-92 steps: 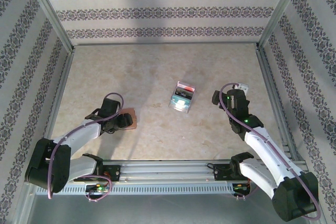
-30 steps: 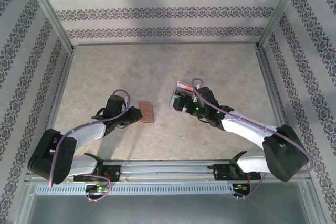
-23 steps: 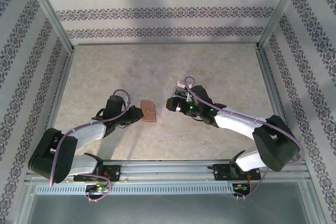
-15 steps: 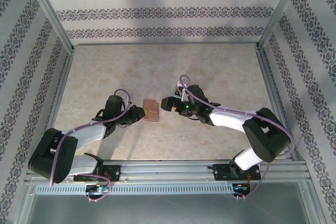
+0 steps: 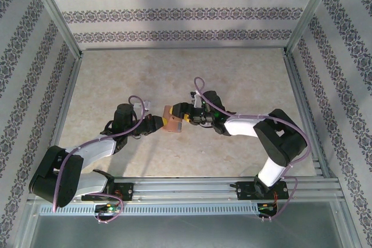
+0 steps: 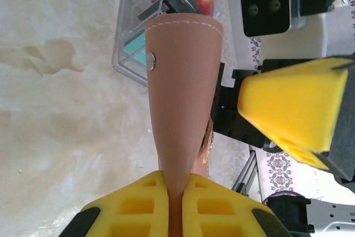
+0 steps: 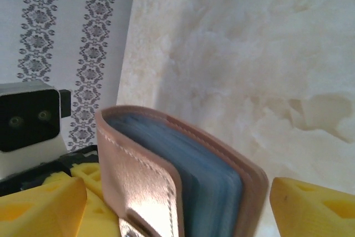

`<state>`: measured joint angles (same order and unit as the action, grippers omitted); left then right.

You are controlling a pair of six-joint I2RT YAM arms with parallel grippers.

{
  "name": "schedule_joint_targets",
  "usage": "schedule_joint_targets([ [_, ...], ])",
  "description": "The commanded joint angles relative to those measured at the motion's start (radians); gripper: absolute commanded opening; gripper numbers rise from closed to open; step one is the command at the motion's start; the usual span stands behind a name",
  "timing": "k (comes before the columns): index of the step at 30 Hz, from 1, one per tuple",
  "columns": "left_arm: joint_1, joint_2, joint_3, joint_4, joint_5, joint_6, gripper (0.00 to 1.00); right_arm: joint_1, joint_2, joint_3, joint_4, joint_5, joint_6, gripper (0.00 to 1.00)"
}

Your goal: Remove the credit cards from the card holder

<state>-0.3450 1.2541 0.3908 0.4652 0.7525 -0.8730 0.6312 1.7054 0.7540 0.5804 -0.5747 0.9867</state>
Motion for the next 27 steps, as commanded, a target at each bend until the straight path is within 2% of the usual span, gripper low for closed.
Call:
schedule_joint_targets([
  [1,-0.02,-0.011,0.0,0.086,0.032,-0.003,0.09,0.007,0.021,0.037,0.09,-0.045,0.032,0.82],
  [6,-0.028,0.013,-0.003,0.117,0.031,-0.016,0.13,0.011,0.025,0.041,0.1,-0.047,0.038,0.69],
  [12,-0.041,0.057,-0.003,0.19,0.039,-0.046,0.2,0.011,0.012,0.027,0.113,-0.042,0.046,0.42],
  [17,-0.042,0.084,-0.004,0.253,0.05,-0.073,0.38,0.001,-0.014,0.009,0.119,-0.037,0.045,0.24],
  [21,-0.042,0.086,-0.003,0.275,0.062,-0.072,0.52,-0.017,-0.042,-0.009,0.133,-0.04,0.047,0.21],
  [27,-0.042,0.07,0.0,0.262,0.067,-0.041,0.56,-0.049,-0.09,-0.03,0.161,-0.072,0.059,0.19],
])
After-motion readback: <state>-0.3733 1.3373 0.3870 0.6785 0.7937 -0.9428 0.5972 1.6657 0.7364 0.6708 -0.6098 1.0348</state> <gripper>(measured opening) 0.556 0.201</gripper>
